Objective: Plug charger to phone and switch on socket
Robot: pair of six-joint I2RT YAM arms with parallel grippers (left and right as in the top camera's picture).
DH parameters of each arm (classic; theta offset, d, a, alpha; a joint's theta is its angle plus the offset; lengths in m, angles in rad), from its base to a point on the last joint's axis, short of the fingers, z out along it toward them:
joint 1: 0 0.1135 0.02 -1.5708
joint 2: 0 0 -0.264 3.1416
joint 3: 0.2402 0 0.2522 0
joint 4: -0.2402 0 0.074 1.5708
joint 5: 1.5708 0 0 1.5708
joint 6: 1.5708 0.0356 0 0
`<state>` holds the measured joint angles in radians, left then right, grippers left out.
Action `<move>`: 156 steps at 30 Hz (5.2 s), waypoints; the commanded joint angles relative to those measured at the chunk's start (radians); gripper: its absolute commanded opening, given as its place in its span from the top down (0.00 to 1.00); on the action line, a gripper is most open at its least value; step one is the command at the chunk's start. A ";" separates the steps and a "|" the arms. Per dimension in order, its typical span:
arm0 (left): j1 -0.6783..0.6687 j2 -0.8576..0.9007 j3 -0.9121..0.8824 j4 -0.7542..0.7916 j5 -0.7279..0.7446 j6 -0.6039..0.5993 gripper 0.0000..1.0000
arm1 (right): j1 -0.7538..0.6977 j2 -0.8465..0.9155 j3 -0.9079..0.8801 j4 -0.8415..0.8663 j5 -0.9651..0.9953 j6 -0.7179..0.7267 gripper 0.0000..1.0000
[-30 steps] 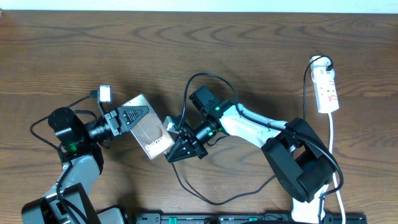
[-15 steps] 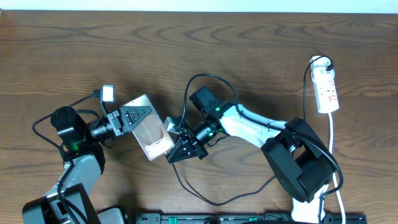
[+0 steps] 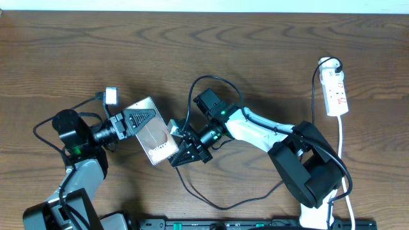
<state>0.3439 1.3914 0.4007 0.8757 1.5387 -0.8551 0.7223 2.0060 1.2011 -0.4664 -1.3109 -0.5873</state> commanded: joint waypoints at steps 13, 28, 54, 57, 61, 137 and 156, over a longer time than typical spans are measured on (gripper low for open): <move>-0.015 -0.006 0.009 0.044 -0.017 0.103 0.93 | 0.006 0.010 0.014 0.003 -0.056 0.007 0.99; -0.015 -0.006 0.009 0.048 -0.066 0.103 0.93 | 0.006 0.010 0.014 0.003 -0.056 0.007 0.99; -0.013 -0.006 0.009 0.077 -0.081 0.081 0.93 | 0.005 0.010 0.014 -0.002 -0.052 0.014 0.99; -0.013 -0.006 0.009 0.077 -0.082 0.044 0.93 | 0.005 0.010 0.014 -0.002 -0.025 0.014 0.99; -0.013 -0.006 0.009 0.077 -0.090 -0.006 0.93 | 0.005 0.010 0.014 -0.001 -0.022 0.014 0.99; -0.025 -0.006 0.009 0.077 -0.021 0.051 0.93 | 0.003 0.010 0.014 0.132 -0.031 0.146 0.99; 0.021 -0.006 0.009 0.102 -0.047 0.076 0.92 | 0.005 0.010 0.014 0.096 -0.003 0.145 0.99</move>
<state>0.3569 1.3914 0.4007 0.9688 1.4837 -0.8047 0.7231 2.0098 1.2003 -0.3706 -1.2732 -0.4480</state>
